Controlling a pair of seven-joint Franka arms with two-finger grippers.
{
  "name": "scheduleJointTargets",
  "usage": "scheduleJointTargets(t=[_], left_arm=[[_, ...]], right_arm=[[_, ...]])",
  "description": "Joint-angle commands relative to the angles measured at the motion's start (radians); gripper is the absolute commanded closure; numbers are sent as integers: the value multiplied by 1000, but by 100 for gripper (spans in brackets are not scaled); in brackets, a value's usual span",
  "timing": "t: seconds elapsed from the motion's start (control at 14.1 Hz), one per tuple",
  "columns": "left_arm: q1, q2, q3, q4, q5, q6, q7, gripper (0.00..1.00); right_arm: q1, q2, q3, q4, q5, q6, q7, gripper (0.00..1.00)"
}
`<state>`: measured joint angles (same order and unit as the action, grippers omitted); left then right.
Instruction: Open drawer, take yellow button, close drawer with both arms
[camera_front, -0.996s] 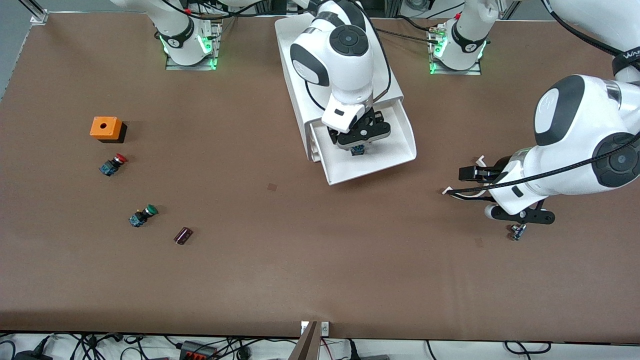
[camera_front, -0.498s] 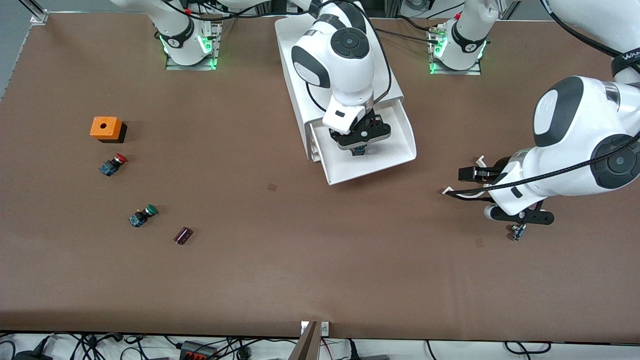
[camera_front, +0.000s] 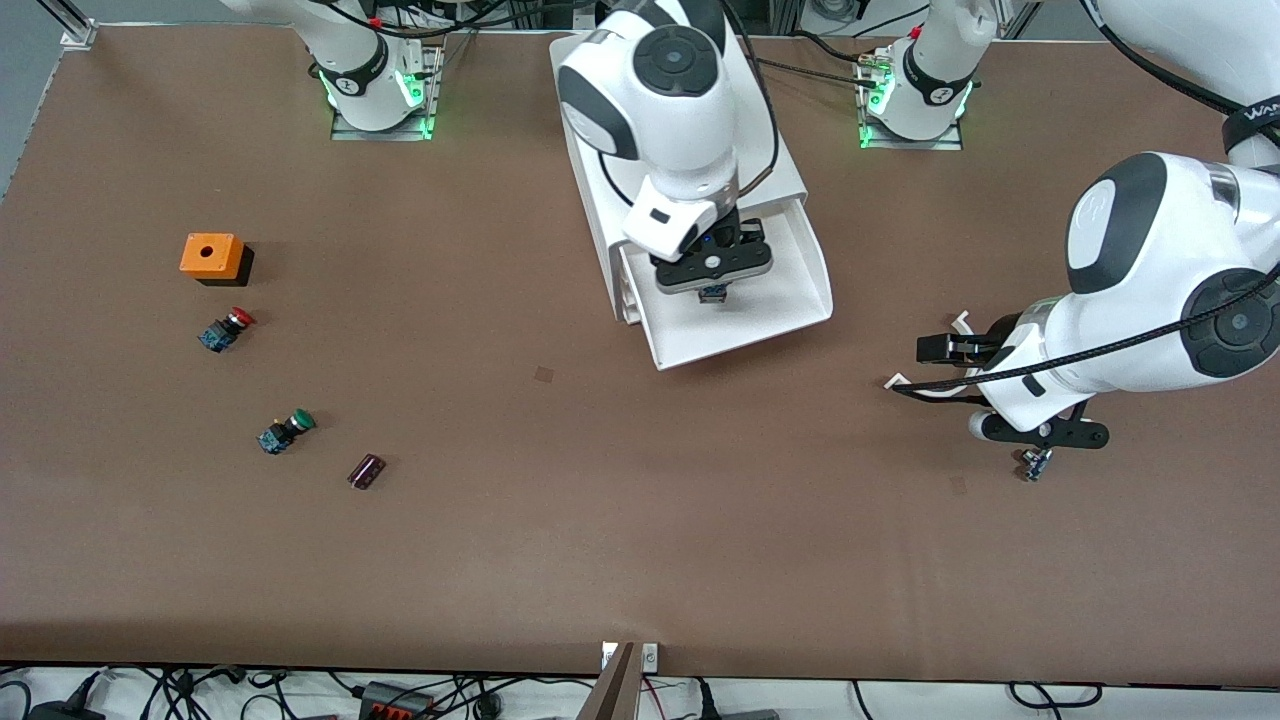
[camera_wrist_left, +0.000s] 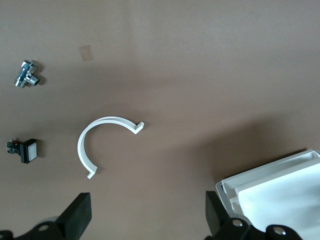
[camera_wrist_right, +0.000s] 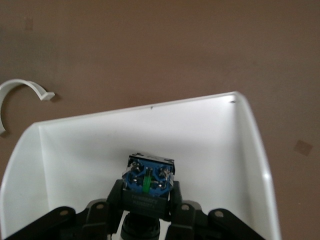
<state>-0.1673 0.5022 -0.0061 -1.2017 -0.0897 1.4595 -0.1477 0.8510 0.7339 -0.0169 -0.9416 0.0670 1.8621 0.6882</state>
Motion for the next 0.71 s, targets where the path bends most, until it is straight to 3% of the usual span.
scheduleJointTargets(t=[0.0,0.28,0.64], left_arm=[[-26,-1,-14,10,30,1,-90,0],[-138,-4,-14,-80,102,163,-231,0],[-222,7,-14,-232,108,460,-423,0]], right_arm=[[-84,-25,5,23,24,-75,2,100],[-220,-56,2,-23,22,-176,-88,100],[-433,-76,9,-156,31,-276,-412,100]])
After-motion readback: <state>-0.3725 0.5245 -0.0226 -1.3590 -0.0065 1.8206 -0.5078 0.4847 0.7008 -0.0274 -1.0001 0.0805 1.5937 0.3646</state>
